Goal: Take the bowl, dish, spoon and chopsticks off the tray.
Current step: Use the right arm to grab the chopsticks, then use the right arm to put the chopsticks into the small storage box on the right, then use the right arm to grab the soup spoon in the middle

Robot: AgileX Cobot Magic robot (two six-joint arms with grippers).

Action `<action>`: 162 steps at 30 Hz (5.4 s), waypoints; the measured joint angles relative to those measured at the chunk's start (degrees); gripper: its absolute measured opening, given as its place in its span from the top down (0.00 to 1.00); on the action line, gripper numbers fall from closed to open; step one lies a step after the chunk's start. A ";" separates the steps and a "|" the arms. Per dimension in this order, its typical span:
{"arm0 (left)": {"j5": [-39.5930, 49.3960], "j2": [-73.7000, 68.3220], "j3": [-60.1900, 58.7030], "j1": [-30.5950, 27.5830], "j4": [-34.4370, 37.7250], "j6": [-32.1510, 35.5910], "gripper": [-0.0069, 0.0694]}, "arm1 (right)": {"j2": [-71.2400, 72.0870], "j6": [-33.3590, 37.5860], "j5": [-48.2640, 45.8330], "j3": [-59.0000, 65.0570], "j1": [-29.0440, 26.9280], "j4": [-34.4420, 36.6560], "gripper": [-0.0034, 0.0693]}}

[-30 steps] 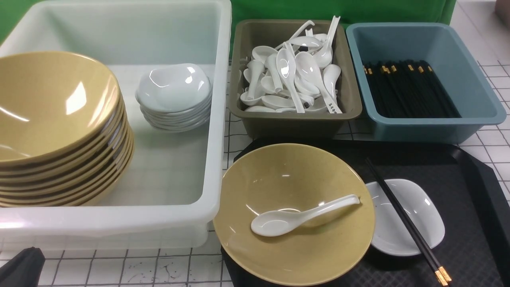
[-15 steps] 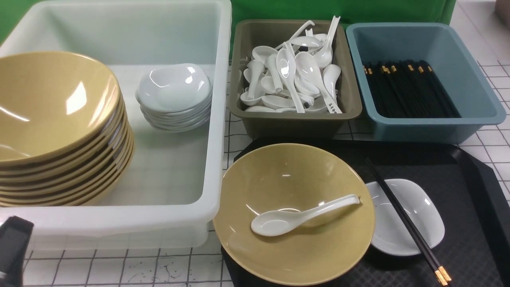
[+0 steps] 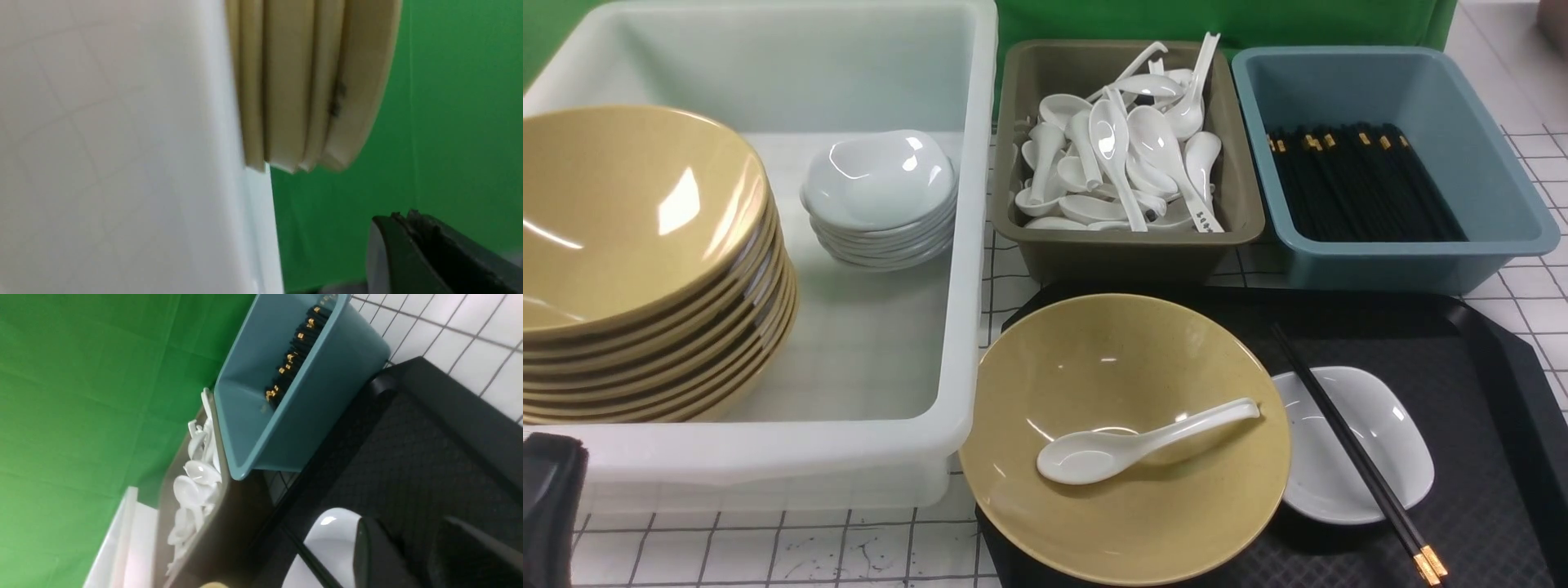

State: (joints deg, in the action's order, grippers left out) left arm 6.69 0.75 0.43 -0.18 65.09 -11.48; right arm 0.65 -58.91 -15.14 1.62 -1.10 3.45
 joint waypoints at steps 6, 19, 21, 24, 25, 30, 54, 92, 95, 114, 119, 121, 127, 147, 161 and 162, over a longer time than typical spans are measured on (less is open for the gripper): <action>10.92 -0.66 14.31 0.00 -11.64 20.50 0.93 | 0.00 15.37 -1.65 -2.93 4.17 0.07 0.65; 48.47 -37.86 43.71 0.80 -45.45 26.37 0.93 | -32.29 56.17 -30.32 -38.00 20.78 0.07 0.90; 50.65 -41.15 45.65 2.97 -46.31 27.09 0.93 | -36.54 59.72 -33.54 -41.22 21.25 0.07 0.90; 53.38 -46.96 48.33 10.59 -47.71 29.37 0.93 | -45.52 64.25 -39.55 -46.60 21.43 -0.03 0.90; 54.62 -50.40 49.92 15.73 -49.15 30.56 0.93 | -50.25 65.12 -41.74 -48.44 21.50 -0.03 0.90; 56.40 -60.69 57.13 27.05 -53.86 29.77 0.93 | -62.70 67.72 -41.69 -50.70 21.61 -0.06 0.87; 53.94 -75.46 66.62 39.04 -55.78 29.11 0.93 | -96.24 68.35 -34.82 -57.97 21.61 -0.12 0.42; 21.94 -101.65 95.91 39.04 -52.12 29.11 0.93 | -105.84 44.30 -10.01 -88.70 6.74 -11.69 0.74; 24.83 -101.64 95.97 39.04 -53.73 29.11 0.93 | -111.03 44.16 -10.83 -93.68 5.87 -11.69 0.72; 47.65 -77.21 82.43 35.37 -59.08 28.70 0.93 | -105.60 75.09 -55.29 -106.48 20.08 -9.40 0.32; 47.54 -66.41 67.67 32.90 -59.14 27.79 0.93 | -103.22 79.16 -55.93 -105.41 27.54 -4.71 0.32; 46.81 -61.97 61.64 32.50 -59.20 27.54 0.93 | -103.10 80.50 -55.95 -104.44 31.65 -3.79 0.32; 39.24 -50.46 46.40 32.50 -58.56 26.40 0.93 | -103.10 90.90 -55.90 -96.57 40.59 -3.45 0.32; 28.62 -46.09 39.74 32.50 -58.24 25.02 0.93 | -115.35 106.97 -49.66 -86.05 42.85 -12.09 0.45; 24.98 -54.73 52.87 29.22 -65.73 14.13 0.93 | -108.83 98.28 -54.98 -98.34 38.98 -15.51 0.76; 24.98 -55.07 53.34 29.04 -65.86 14.00 0.93 | -108.76 98.02 -54.98 -98.34 38.78 -15.51 0.76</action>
State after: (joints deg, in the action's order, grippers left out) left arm 31.67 -54.32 53.78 28.86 -0.78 2.52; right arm -108.11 39.10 -70.11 -96.72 37.68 -12.05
